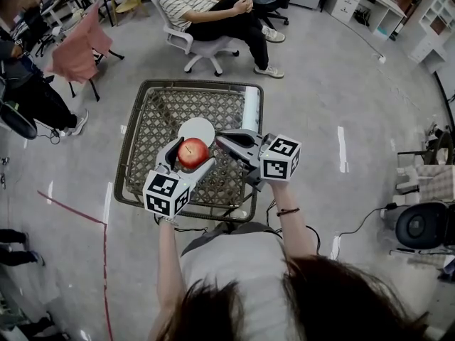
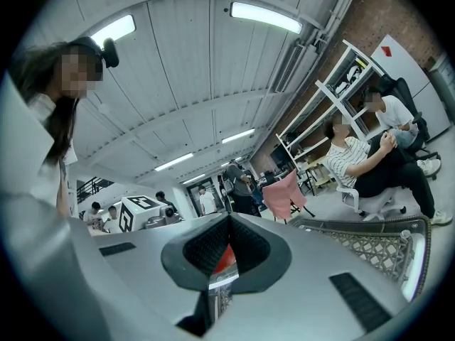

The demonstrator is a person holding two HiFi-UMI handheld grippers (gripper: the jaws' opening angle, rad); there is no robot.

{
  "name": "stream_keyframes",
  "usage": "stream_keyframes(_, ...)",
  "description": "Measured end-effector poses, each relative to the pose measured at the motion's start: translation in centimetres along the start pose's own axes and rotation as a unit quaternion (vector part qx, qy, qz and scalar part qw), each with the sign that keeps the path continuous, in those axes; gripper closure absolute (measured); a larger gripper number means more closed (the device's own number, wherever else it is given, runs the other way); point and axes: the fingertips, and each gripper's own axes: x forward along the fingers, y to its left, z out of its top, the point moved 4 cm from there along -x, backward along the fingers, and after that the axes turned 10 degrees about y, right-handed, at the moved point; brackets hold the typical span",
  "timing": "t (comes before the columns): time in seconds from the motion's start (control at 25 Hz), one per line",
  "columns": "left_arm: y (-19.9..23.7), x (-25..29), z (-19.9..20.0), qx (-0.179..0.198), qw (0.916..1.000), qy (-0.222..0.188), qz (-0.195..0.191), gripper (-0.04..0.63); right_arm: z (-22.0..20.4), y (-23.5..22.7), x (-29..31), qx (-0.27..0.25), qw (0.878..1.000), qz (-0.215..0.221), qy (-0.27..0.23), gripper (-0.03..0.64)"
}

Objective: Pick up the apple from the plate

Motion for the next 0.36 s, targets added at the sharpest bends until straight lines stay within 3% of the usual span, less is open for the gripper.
stream_keyframes(0.36,0.20,0.26,-0.36,-0.001,1.0000,0.002,0.002,0.187,-0.46,-0.39,0.07,0.001,1.000,0.000,0.001,0.607)
